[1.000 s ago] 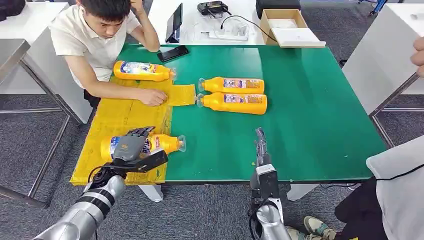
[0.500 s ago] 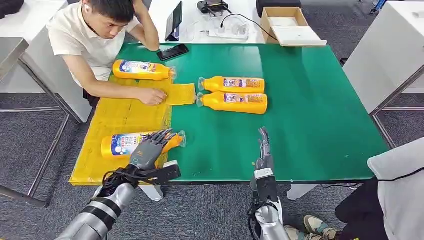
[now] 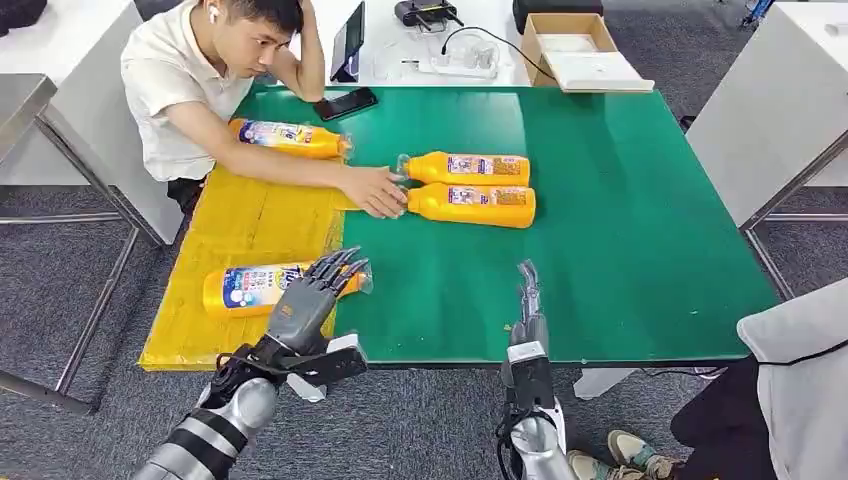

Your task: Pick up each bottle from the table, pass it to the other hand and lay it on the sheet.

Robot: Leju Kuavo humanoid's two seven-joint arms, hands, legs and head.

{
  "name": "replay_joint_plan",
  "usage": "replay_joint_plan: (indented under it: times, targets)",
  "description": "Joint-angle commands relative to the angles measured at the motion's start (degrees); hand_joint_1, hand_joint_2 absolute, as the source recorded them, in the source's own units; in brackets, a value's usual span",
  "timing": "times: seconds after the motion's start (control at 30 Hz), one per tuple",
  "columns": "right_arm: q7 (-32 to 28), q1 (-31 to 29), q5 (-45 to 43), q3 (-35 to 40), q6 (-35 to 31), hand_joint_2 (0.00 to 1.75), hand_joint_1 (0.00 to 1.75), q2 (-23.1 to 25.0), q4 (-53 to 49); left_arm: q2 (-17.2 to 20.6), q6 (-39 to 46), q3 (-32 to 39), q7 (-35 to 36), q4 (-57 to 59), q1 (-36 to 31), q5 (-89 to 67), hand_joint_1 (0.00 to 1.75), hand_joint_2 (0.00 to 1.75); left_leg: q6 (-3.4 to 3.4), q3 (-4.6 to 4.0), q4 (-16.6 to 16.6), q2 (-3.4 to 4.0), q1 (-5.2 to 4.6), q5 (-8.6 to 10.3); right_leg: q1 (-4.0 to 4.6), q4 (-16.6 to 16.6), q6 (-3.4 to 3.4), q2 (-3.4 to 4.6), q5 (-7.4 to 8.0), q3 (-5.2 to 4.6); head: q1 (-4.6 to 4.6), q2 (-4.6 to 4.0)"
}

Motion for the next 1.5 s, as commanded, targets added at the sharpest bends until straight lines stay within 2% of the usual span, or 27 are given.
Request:
replay_joint_plan:
  times: [0.03, 0.2, 0.27, 0.33, 0.37, 0.43, 0.47, 0.53, 0.6, 0.83, 0.93, 1.0, 1.2, 1.5]
  targets:
    - [-2.12, 0.63, 0.73, -0.12, -1.7, 0.0, 0.0, -0.53, 0.85, -1.69, 1.42, -2.37, -8.38, -16.41, 7.82, 13.98, 0.0, 1.75, -0.05, 0.07, 0.02, 0.1, 0.04, -0.1, 0.05, -0.01, -0.06, 0.02, -0.07, 0.06, -0.02, 0.0]
    - [-2.12, 0.52, 0.71, -0.08, -1.69, 0.0, 0.0, -0.55, 0.92, -1.31, 1.41, -2.3, -8.35, -16.2, 7.54, 14.01, 0.0, 1.75, -0.07, 0.08, -0.01, 0.15, 0.04, -0.15, 0.06, -0.03, -0.09, 0.06, -0.07, 0.04, 0.0, 0.0]
    - [-2.12, 0.84, 1.66, 0.49, -3.6, 0.0, 0.0, -0.86, 0.0, -3.29, -2.26, -0.16, -11.5, -16.94, 8.65, 24.82, 0.0, 1.75, -0.09, 0.11, -0.01, 0.13, 0.05, -0.15, 0.07, -0.02, -0.1, 0.0, -0.09, 0.07, -0.02, 0.0]
    - [-2.12, 2.0, 6.02, 2.96, -9.81, 0.0, 0.0, -2.68, -1.34, -6.73, -5.5, 1.29, -14.26, -21.63, 13.18, 38.78, 0.0, 1.75, -0.05, 0.06, 0.0, 0.15, 0.05, -0.16, 0.06, -0.03, -0.07, 0.04, -0.08, 0.03, 0.0, 0.0]
    - [-2.12, 2.29, 8.65, 3.76, -13.85, 1.75, 0.0, -3.38, -1.5, -7.29, -5.43, 1.11, -13.76, -22.85, 14.51, 42.19, 0.0, 1.75, -0.03, 0.03, 0.01, 0.15, 0.03, -0.15, 0.04, -0.02, -0.05, 0.04, -0.08, -0.01, -0.02, -0.02]
    - [-2.12, 2.74, 13.28, 4.71, -19.61, 1.75, 0.0, -4.89, -1.83, -8.65, -4.79, 1.35, -13.91, -25.05, 17.57, 49.05, 0.0, 1.75, -0.05, 0.11, 0.01, 0.16, 0.05, -0.2, 0.07, -0.03, -0.06, 0.03, -0.12, 0.08, 0.0, -0.02]
    - [-2.12, 2.9, 14.2, 4.65, -20.46, 1.75, 0.0, -5.34, -2.17, -8.75, -5.0, 1.32, -13.71, -25.46, 18.43, 50.99, 0.0, 1.75, -0.02, 0.06, -0.03, 0.16, 0.01, -0.16, 0.03, -0.06, -0.03, 0.05, -0.08, 0.02, -0.04, 0.0]
    - [0.42, 2.81, 21.47, 4.57, -25.78, 1.75, 0.0, -7.16, -2.43, -8.11, -5.24, 1.08, -13.09, -24.99, 19.7, 52.72, 0.0, 1.75, -0.03, 0.12, -0.02, 0.19, 0.04, -0.21, 0.06, -0.07, -0.06, 0.05, -0.12, 0.11, -0.02, -0.02]
    - [4.25, 1.92, 27.76, 2.88, -26.08, 1.75, 0.0, -8.3, -1.21, -7.89, -5.0, 1.85, -13.48, -24.54, 20.46, 52.98, 0.0, 1.75, -0.01, 0.22, -0.03, 0.21, 0.02, -0.29, 0.04, -0.07, -0.07, 0.06, -0.16, 0.19, 0.0, 0.0]
    - [14.74, -3.23, 38.12, 2.6, -24.35, 1.75, 0.0, -12.52, 9.58, -7.37, -3.09, 1.99, -15.35, -25.78, 22.18, 47.25, 0.0, 1.75, 0.06, 0.13, -0.06, 0.18, 0.01, -0.25, 0.04, -0.13, 0.08, 0.1, -0.15, 0.14, 0.0, 0.0]
    - [14.7, -3.28, 38.06, 2.54, -24.16, 1.75, 0.0, -12.72, 9.79, -7.33, -3.07, 1.97, -15.35, -25.89, 22.32, 47.23, 0.0, 1.75, 0.04, 0.17, -0.07, 0.19, 0.01, -0.27, 0.04, -0.12, 0.06, 0.09, -0.17, 0.17, -0.04, 0.0]
    - [18.77, -4.44, 43.91, 3.7, -25.27, 1.75, 0.0, -13.74, 12.46, -7.06, -2.06, 1.93, -15.22, -26.87, 22.93, 46.47, 0.0, 1.75, 0.03, 0.19, -0.06, 0.2, 0.02, -0.29, 0.05, -0.11, 0.05, 0.09, -0.19, 0.18, -0.02, 0.0]
    - [24.57, -8.5, 52.4, 4.48, -25.98, 1.75, 0.0, -15.04, 17.09, -8.06, -1.72, 4.29, -12.03, -28.48, 24.02, 51.05, 0.0, 1.75, 0.04, 0.19, -0.01, 0.3, 0.03, -0.33, 0.06, -0.08, 0.06, 0.19, -0.18, 0.17, -0.02, 0.0]
    - [24.73, -8.99, 52.5, 4.42, -25.77, 1.75, 0.0, -15.09, 17.44, -8.08, -1.67, 4.4, -12.03, -27.91, 23.73, 51.05, 0.0, 1.75, 0.07, 0.02, -0.02, 0.13, 0.01, -0.23, 0.04, -0.07, 0.1, 0.07, -0.14, 0.04, -0.02, 0.0]
